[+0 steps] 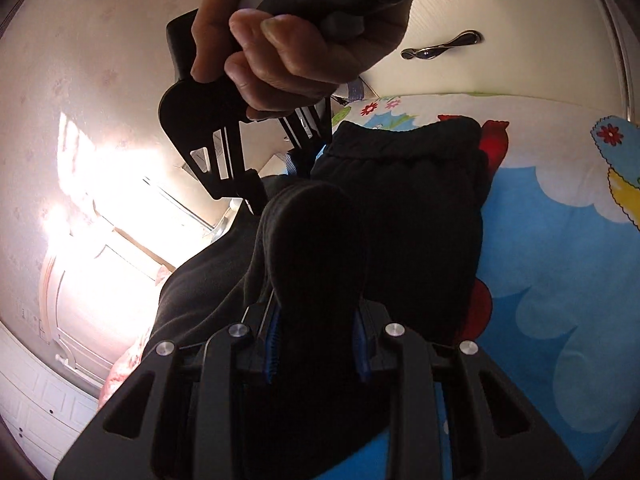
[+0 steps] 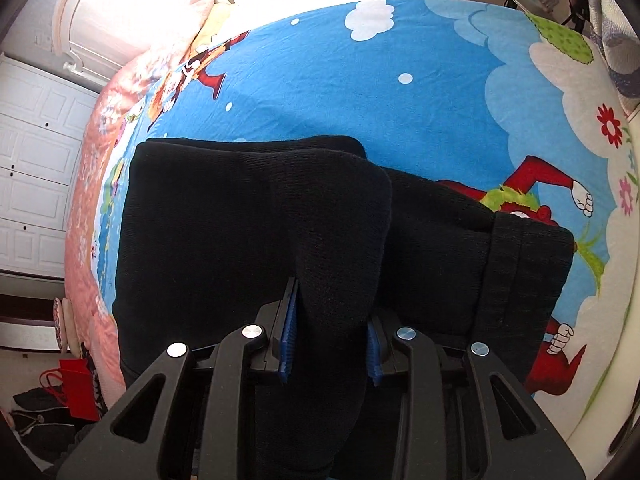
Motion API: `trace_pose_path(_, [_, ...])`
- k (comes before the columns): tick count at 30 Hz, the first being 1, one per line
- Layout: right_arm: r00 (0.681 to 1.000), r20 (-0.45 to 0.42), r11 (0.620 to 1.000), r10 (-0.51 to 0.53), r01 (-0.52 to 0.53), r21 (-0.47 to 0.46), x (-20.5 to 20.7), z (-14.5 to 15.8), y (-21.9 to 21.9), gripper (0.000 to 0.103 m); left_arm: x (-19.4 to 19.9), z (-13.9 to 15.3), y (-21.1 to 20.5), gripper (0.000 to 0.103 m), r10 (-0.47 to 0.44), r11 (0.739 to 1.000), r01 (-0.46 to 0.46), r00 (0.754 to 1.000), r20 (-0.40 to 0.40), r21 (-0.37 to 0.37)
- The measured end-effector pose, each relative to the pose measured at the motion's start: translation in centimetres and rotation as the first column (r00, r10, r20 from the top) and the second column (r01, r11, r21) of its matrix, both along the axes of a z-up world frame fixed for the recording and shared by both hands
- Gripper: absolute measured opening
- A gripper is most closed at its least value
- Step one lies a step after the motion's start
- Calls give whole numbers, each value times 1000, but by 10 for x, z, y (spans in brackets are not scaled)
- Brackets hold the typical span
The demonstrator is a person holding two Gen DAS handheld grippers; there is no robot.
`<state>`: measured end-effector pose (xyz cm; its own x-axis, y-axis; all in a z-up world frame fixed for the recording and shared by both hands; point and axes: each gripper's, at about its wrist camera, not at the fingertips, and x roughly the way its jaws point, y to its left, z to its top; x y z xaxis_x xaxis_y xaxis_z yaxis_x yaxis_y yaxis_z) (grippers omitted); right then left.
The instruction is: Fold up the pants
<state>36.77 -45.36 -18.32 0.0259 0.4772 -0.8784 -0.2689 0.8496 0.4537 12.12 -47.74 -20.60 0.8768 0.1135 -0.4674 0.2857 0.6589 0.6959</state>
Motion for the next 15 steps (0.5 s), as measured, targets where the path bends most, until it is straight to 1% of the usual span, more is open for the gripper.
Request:
trace_pose_path(1, [1000, -2, 1000, 5, -5, -9, 0, -1, 1, 33, 0, -1, -2, 29, 0, 1000, 0, 1000, 2, 11])
trace_pose_path(2, [1000, 10, 999, 20, -20, -36, 0, 1, 5, 28, 2, -3, -5, 29, 1, 1000, -1, 1000, 4, 20])
trace_pose_path(3, [999, 25, 998, 33, -31, -60, -1, 6, 8, 26, 2, -2, -8, 28, 2, 1000, -3, 1000, 16, 31])
trace_pose_path(5, [999, 42, 997, 31, -28, -73, -2, 19, 5, 24, 3, 3, -14, 28, -3, 999, 1, 999, 46, 45])
trace_pose_path(7, [998, 56, 998, 11, -7, -67, 0, 32, -9, 22, 4, 9, -21, 28, -23, 999, 20, 998, 59, 49])
trace_pose_path(9, [998, 45, 997, -40, 43, -63, 4, 38, -29, 22, 6, 14, -32, 28, -51, 998, 47, 997, 66, 50])
trace_pose_path(12, [995, 70, 990, -68, 76, -119, 2, 40, -54, 22, 5, 16, -52, 28, -102, 994, 99, 993, 60, 54])
trace_pose_path(15, [991, 85, 988, -99, 108, -107, 2, 35, -77, 22, 8, 8, -69, 28, -122, 991, 119, 991, 47, 65])
